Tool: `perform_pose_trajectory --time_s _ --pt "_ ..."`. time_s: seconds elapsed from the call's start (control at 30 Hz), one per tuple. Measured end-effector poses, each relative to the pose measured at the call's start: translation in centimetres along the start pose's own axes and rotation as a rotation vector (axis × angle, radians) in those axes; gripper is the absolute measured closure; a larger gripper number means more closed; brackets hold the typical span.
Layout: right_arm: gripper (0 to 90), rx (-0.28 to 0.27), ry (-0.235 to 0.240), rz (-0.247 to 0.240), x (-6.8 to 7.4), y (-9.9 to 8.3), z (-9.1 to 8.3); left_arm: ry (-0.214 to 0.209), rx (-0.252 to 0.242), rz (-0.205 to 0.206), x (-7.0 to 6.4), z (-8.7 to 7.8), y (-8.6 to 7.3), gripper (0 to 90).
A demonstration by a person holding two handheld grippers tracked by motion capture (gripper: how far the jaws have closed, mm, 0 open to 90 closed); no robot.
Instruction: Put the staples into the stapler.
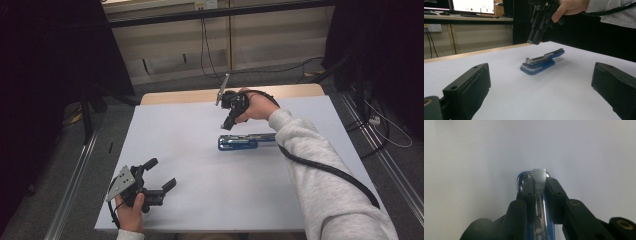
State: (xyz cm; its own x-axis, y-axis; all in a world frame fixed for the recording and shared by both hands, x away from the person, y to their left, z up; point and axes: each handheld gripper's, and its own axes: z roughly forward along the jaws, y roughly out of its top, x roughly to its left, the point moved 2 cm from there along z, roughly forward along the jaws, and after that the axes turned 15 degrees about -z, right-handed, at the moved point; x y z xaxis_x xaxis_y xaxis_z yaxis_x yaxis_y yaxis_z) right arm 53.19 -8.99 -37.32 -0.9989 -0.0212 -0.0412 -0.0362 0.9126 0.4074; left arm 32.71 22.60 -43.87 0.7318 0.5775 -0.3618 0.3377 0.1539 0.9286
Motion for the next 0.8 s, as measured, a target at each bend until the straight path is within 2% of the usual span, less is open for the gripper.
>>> perform_pose_trajectory --time_s 0.27,0.4,0.57,0.6,0.8 --pt "79.4 -0.010 0.006 0.012 0.2 -0.6 0.4 0.014 -0.002 0.027 0.2 0.0 0.1 2.3" --pt "79.4 -0.011 0.010 0.011 0.2 -0.9 0.7 0.005 0.001 0.011 0.0 0.0 0.0 2.3" --pt "79.4 -0.005 0.013 0.017 0.3 -1.1 1.0 -0.007 0.007 0.012 0.0 0.0 0.0 2.3" --pt "79.4 0.008 0.004 0.030 0.3 -1.3 1.2 -0.005 0.004 0.014 0.0 0.0 0.0 2.3" --pt "79.4 0.004 0.014 0.017 0.4 -1.6 1.5 -0.009 0.000 0.010 0.0 0.1 0.0 2.3"
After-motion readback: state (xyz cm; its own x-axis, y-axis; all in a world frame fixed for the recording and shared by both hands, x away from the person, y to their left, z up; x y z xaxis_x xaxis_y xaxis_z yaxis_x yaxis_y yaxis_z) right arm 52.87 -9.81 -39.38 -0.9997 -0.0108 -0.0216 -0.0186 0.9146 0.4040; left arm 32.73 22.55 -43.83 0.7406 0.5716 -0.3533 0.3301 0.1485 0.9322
